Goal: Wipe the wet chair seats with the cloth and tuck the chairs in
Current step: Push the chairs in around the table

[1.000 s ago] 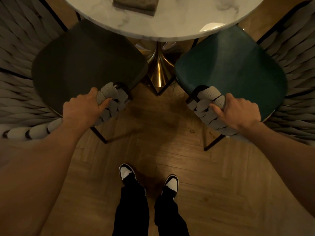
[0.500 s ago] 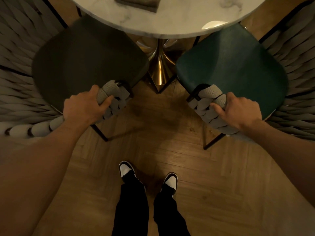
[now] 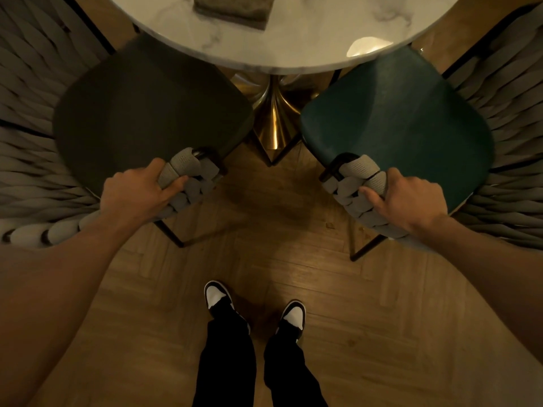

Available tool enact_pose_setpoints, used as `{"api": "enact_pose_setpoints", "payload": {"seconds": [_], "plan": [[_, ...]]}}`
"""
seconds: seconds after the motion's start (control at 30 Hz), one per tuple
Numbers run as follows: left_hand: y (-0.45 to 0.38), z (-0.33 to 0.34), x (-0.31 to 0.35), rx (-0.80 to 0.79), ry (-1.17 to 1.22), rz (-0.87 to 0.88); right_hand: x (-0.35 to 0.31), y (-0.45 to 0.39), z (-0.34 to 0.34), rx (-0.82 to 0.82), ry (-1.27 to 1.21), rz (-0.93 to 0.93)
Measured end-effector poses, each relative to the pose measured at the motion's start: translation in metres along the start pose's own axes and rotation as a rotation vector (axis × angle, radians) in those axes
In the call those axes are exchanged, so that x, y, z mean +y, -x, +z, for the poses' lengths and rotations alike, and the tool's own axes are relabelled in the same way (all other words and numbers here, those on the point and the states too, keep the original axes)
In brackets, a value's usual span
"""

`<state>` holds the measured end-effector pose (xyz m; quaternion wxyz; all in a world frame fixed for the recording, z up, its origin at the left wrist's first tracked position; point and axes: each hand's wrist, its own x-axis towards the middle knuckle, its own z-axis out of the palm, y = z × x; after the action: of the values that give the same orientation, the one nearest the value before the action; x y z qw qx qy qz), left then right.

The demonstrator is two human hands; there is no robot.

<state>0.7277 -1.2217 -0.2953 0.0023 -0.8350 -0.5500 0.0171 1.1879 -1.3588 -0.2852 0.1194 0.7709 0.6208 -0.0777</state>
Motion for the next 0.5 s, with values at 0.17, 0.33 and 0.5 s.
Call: {"api": "enact_pose_setpoints", "payload": {"seconds": [0.17, 0.33, 0.5], "plan": [[-0.0023, 0.0021, -0.0048, -0.005, 0.031, 0.025, 0.0001, -0.0004, -0.0005, -0.001, 0.003, -0.013], [-0.0024, -0.0019, -0.0042, -0.005, 0.058, 0.026, -0.0009, 0.0002, -0.0023, 0.009, -0.024, -0.007], [-0.0019, -0.003, 0.0026, -0.048, 0.024, -0.017, -0.0036, 0.0015, -0.0028, -0.002, -0.025, 0.018]]}}
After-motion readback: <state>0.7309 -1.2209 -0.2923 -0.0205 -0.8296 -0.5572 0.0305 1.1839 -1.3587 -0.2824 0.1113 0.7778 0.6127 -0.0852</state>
